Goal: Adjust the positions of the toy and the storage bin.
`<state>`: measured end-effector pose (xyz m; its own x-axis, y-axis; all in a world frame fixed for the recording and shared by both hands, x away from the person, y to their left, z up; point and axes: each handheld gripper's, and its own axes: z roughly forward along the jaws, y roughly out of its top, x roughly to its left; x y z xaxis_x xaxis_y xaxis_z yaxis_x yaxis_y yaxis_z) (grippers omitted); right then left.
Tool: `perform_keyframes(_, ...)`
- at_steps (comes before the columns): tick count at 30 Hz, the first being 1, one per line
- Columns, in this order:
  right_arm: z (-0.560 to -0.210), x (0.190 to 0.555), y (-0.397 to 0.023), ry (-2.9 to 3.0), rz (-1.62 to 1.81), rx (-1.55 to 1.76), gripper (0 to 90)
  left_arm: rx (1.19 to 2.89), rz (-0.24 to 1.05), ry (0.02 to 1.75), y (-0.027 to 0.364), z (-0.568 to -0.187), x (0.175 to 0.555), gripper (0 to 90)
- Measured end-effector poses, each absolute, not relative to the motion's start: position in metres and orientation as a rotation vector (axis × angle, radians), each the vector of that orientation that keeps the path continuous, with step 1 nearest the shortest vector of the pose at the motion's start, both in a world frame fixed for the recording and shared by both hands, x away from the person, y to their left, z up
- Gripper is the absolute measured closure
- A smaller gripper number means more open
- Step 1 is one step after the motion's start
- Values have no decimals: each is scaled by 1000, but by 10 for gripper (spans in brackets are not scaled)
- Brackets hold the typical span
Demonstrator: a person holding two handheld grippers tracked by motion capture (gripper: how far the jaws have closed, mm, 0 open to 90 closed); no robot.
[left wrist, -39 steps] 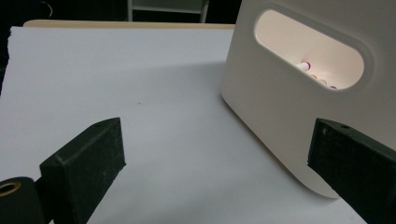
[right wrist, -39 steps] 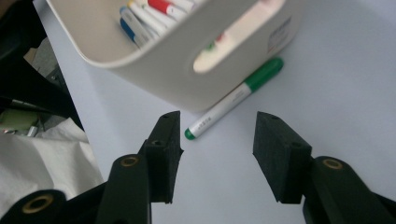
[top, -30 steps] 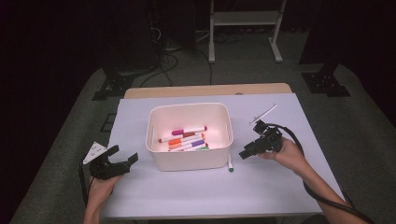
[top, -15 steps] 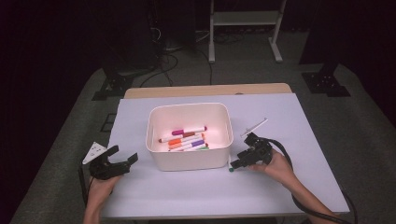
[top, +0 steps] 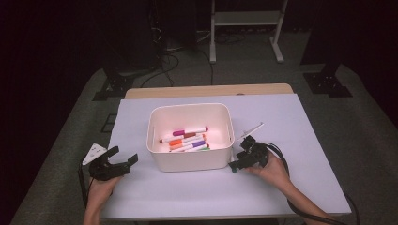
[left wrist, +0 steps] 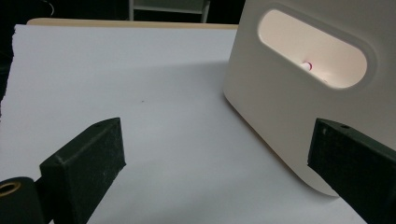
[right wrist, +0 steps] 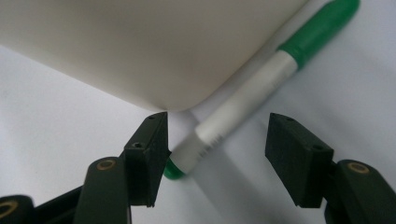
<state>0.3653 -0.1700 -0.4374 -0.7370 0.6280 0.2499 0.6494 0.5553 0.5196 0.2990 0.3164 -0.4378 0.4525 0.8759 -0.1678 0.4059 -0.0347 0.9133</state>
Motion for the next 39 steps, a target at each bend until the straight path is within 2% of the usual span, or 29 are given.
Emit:
perform_keyframes(15, -432, 376, -205, -2839, -781, -1331, 406, 1645, 554, 1129, 316, -438, 299, 25)
perform_keyframes(19, -432, 383, -210, -2824, -781, -1365, 441, 1643, 551, 1133, 316, -438, 299, 25)
perform_keyframes(31, -431, 386, -222, -2868, -727, -1391, 661, 1639, 553, 1131, 317, -438, 299, 25)
perform_keyframes(36, -431, 387, -223, -2894, -715, -1383, 738, 1639, 553, 1133, 317, -438, 299, 25)
perform_keyframes(39, -431, 389, -225, -2889, -714, -1374, 750, 1640, 554, 1133, 317, -438, 299, 25)
